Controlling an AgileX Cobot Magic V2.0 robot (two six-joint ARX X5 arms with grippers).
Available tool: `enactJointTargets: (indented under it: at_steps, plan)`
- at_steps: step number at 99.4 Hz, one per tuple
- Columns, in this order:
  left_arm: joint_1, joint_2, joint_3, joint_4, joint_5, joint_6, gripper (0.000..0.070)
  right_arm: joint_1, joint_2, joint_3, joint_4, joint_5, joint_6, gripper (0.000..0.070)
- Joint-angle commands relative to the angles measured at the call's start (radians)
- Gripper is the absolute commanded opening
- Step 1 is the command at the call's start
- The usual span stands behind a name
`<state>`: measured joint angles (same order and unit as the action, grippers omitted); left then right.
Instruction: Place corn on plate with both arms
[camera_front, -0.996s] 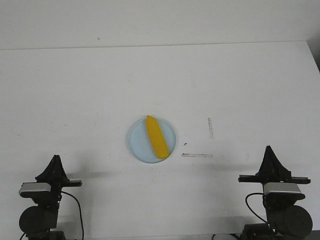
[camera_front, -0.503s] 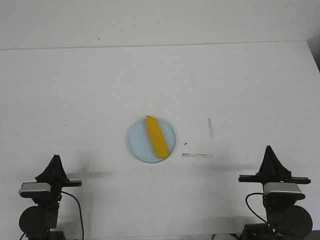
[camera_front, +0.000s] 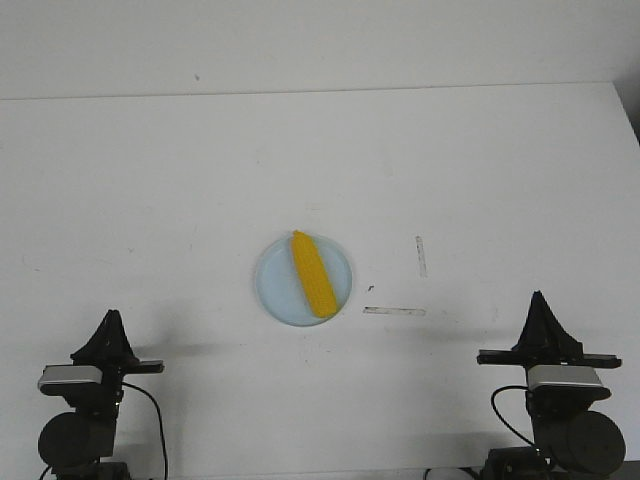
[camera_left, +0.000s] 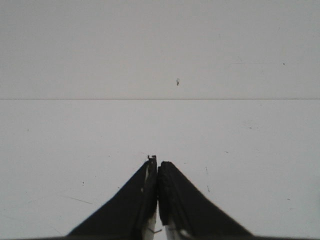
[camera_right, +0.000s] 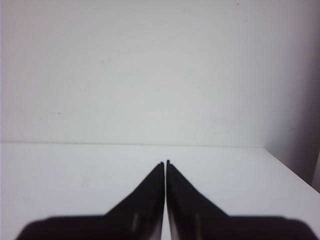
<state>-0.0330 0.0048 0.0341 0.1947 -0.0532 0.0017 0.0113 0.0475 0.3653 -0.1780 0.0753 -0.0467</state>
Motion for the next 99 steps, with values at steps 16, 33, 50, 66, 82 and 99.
enactJointTargets:
  at_steps: [16, 33, 50, 66, 82, 99]
  plan:
    - [0.0, -0.002, -0.021, 0.016, -0.001, 0.006, 0.0001, -0.005, -0.031, -0.082, 0.034, -0.058, 0.029, 0.0006]
    - [0.0, -0.002, -0.021, 0.015, -0.001, 0.006, 0.0001, -0.005, -0.046, -0.166, 0.061, -0.103, 0.031, 0.0007]
    - [0.0, -0.002, -0.021, 0.016, -0.001, 0.006, 0.0001, -0.005, -0.046, -0.245, 0.132, -0.129, 0.031, 0.0006]
    - [0.0, -0.002, -0.021, 0.015, 0.0, 0.006, 0.0001, -0.005, -0.046, -0.319, 0.201, -0.129, 0.031, 0.0006]
    - [0.0, -0.002, -0.021, 0.015, 0.0, 0.006, 0.0001, -0.004, -0.046, -0.353, 0.224, -0.129, 0.031, 0.0006]
    - [0.0, -0.002, -0.021, 0.016, -0.001, 0.006, 0.0001, -0.004, -0.046, -0.353, 0.248, -0.129, 0.031, 0.0006]
